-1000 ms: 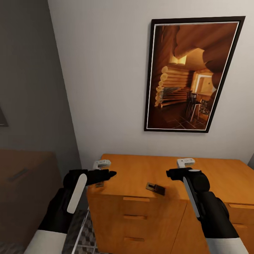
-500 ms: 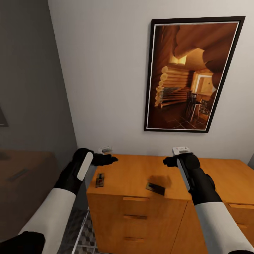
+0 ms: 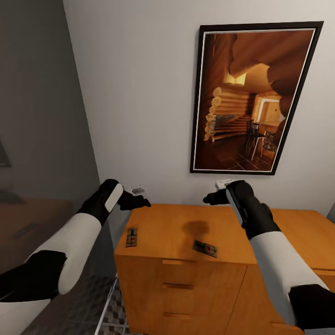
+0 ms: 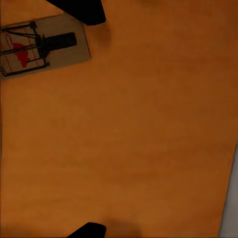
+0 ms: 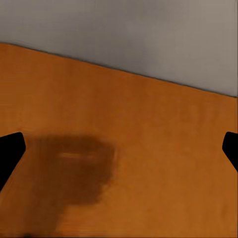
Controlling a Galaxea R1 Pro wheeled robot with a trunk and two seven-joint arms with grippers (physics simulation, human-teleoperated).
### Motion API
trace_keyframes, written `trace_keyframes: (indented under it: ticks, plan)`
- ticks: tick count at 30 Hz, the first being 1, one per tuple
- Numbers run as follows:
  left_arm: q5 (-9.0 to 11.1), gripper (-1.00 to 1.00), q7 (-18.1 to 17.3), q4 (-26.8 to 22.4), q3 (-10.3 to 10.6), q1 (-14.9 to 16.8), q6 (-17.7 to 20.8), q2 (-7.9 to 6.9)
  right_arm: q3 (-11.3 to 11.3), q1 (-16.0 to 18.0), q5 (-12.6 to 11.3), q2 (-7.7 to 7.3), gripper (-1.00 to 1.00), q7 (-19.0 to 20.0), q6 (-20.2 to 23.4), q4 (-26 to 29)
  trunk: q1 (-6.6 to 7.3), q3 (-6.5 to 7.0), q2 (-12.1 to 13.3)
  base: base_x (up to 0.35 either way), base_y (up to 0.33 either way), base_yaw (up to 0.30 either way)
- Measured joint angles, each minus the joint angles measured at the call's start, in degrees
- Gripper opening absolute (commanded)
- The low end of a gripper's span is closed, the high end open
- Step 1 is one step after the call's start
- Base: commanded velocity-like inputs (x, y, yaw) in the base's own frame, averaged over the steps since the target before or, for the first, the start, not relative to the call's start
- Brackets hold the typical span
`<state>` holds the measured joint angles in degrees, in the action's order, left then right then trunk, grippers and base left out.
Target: Take the four mousetraps from the cabinet in the bathroom and place them on the bathroom floor. Make sure all four end up on the same floor surface, and ensure that at least two of them are either under or directly next to the same bathroom sink.
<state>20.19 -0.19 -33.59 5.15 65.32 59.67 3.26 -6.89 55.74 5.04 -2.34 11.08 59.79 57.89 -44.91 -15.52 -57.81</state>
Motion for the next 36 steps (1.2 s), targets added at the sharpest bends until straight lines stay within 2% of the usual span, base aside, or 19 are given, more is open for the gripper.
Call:
trace_keyframes:
  ticks: [5, 6, 9, 11, 12, 19, 20, 21, 25, 27, 34, 36]
  plan:
    - [0.03, 1.0, -0.88, 1.49, 1.6, 0.78, 0.01, -1.05, -6.32, 0.72, 0.02, -0.13, 1.0, 6.41, 0.04, -1.66, 0.0, 0.0, 0.0, 0.0, 0.0, 0.0]
    - [0.1, 1.0, -1.62, 1.73, 2.52, 0.92, 0.01, -1.36, -8.35, 0.92, -0.05, -0.22, 1.0, 9.51, 0.05, -1.95, 0.0, 0.0, 0.0, 0.0, 0.0, 0.0]
    - [0.28, 1.0, -2.92, 1.97, 3.98, 1.05, 0.02, -1.65, -10.63, 1.35, 0.17, -0.74, 1.0, 14.78, 0.08, -2.19, 0.0, 0.0, 0.0, 0.0, 0.0, 0.0]
    - [0.35, 1.0, -3.69, 2.1, 4.79, 1.09, 0.03, -1.8, -11.84, 1.68, 0.25, -1.66, 1.0, 18.34, 0.09, -2.23, 0.0, 0.0, 0.0, 0.0, 0.0, 0.0]
    - [0.43, 1.0, -4.23, 2.19, 5.45, 1.13, 0.04, -1.91, -13.44, 1.9, 0.33, -3.02, 1.0, 21.89, 0.1, -2.14, 0.0, 0.0, 0.0, 0.0, 0.0, 0.0]
    - [0.5, 1.0, -5.06, 2.56, 6.56, 1.17, -0.02, -2.06, -23.18, 2.21, 0.62, -9.25, 1.0, 35.18, 0.14, 0.32, 0.0, 0.0, 0.0, 0.0, 0.0, 0.0]
    - [0.54, 1.0, -5.14, 2.63, 6.67, 1.19, -0.02, -2.08, -25.53, 2.24, 0.77, -11.02, 1.0, 38.86, 0.14, 1.19, 0.0, 0.0, 0.0, 0.0, 0.0, 0.0]
    - [0.55, 1.0, -5.17, 2.66, 6.71, 1.19, -0.03, -2.08, -26.46, 2.25, 0.87, -11.94, 1.0, 40.71, 0.14, 1.5, 0.0, 0.0, 0.0, 0.0, 0.0, 0.0]
    - [0.58, 1.0, -5.25, 2.72, 6.81, 1.17, -0.03, -2.05, -28.57, 2.27, 1.51, -15.25, 1.0, 46.69, 0.1, 2.2, 0.0, 0.0, 0.0, 0.0, 0.0, 0.0]
    - [0.58, 1.0, -5.27, 2.78, 6.84, 1.18, -0.03, -2.04, -29.28, 2.28, 2.72, -16.96, 1.0, 49.16, 0.06, 2.43, 0.0, 0.0, 0.0, 0.0, 0.0, 0.0]
    - [0.6, 1.0, -5.3, 3.68, 6.99, 1.19, -0.03, -1.89, -29.82, 2.32, 6.77, -18.68, 1.0, 51.72, -0.06, 2.64, 0.0, 0.0, 0.0, 0.0, 0.0, 0.0]
    - [0.58, 1.0, -5.3, 4.19, 7.03, 1.2, -0.03, -1.82, -29.86, 2.32, 7.24, -18.89, 1.0, 51.95, -0.32, 2.64, 0.0, 0.0, 0.0, 0.0, 0.0, 0.0]
